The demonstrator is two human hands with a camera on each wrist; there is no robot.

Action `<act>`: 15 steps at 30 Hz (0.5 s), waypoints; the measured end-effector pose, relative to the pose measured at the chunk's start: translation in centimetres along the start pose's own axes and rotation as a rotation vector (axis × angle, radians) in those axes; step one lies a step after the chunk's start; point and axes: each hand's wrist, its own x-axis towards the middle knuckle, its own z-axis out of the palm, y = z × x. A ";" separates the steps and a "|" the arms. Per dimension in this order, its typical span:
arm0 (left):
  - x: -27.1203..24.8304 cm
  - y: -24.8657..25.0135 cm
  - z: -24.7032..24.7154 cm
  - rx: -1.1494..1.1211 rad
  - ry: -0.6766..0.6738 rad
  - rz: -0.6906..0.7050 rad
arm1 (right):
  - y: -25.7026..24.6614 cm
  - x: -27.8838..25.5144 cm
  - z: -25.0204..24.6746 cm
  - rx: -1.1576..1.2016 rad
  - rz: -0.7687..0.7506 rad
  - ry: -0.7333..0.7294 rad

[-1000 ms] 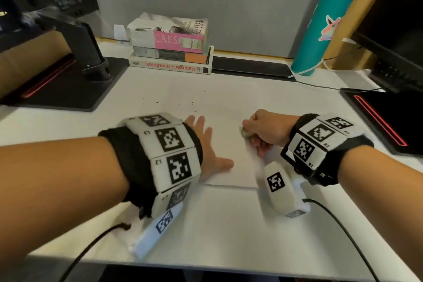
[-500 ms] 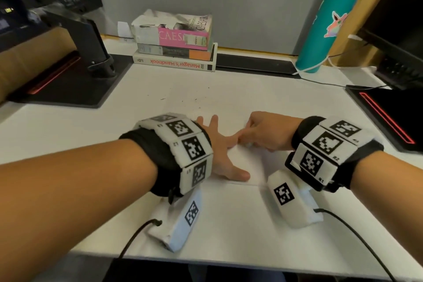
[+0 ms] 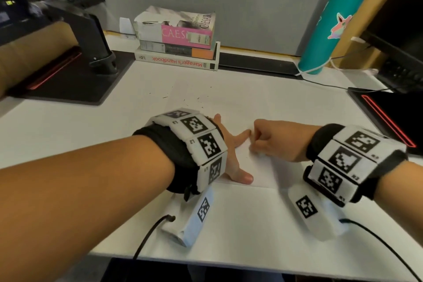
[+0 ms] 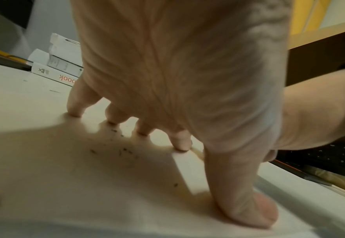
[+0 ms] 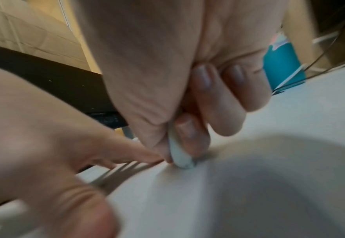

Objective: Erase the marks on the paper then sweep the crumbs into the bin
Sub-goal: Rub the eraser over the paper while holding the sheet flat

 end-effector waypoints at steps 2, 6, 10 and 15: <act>0.1 0.0 0.1 0.010 0.013 0.004 | -0.4 0.0 0.4 -0.033 -0.041 -0.019; 0.1 0.1 0.0 0.029 0.006 -0.001 | -0.4 0.1 -0.1 0.049 -0.037 -0.043; 0.0 0.0 0.1 0.010 0.027 0.014 | -0.9 0.4 0.3 -0.034 -0.049 -0.027; -0.2 0.2 0.1 0.012 0.005 -0.007 | -0.7 0.6 -0.4 0.066 -0.016 -0.021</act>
